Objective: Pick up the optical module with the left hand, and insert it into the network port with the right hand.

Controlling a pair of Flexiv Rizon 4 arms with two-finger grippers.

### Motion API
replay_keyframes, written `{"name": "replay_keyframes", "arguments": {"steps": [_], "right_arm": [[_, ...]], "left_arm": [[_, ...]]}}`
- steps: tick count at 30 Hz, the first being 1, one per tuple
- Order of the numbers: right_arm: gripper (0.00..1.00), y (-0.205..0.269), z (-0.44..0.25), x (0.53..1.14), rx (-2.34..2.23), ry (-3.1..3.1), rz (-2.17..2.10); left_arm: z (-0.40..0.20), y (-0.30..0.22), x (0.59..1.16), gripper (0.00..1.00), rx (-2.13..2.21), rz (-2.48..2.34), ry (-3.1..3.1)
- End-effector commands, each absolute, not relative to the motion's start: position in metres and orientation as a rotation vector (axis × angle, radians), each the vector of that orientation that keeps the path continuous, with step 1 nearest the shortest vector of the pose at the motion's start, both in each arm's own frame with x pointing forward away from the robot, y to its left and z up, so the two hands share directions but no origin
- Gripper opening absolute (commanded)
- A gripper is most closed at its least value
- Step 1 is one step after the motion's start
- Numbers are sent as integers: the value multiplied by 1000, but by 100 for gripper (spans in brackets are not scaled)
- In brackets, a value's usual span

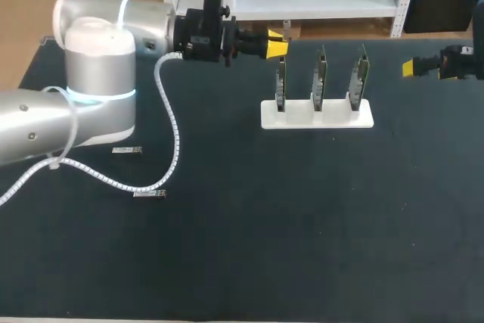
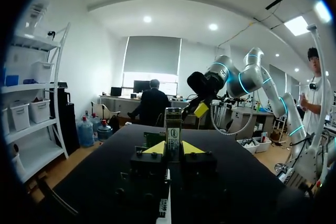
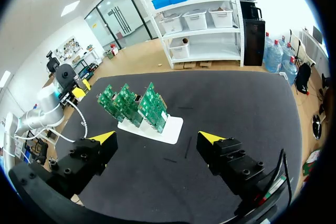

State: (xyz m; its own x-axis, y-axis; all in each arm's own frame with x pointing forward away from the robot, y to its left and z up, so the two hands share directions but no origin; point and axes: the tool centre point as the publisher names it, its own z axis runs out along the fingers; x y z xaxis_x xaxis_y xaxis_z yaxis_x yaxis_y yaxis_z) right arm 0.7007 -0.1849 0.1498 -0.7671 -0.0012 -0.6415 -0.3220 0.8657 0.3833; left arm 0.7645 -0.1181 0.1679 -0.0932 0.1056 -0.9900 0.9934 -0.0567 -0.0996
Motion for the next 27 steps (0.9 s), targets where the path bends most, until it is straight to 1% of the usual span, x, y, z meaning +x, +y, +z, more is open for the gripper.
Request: {"name": "replay_keyframes", "arguments": {"steps": [1, 9, 27], "right_arm": [[100, -185, 150, 700, -231, 2375, 634], [100, -185, 150, 700, -231, 2375, 634], [100, -185, 150, 700, -231, 2375, 634]], "left_arm": [[164, -122, 775, 0, 1289, -1291, 1335], [159, -117, 783, 0, 1265, -1292, 1358], [153, -118, 774, 0, 1245, -1287, 1389]]}}
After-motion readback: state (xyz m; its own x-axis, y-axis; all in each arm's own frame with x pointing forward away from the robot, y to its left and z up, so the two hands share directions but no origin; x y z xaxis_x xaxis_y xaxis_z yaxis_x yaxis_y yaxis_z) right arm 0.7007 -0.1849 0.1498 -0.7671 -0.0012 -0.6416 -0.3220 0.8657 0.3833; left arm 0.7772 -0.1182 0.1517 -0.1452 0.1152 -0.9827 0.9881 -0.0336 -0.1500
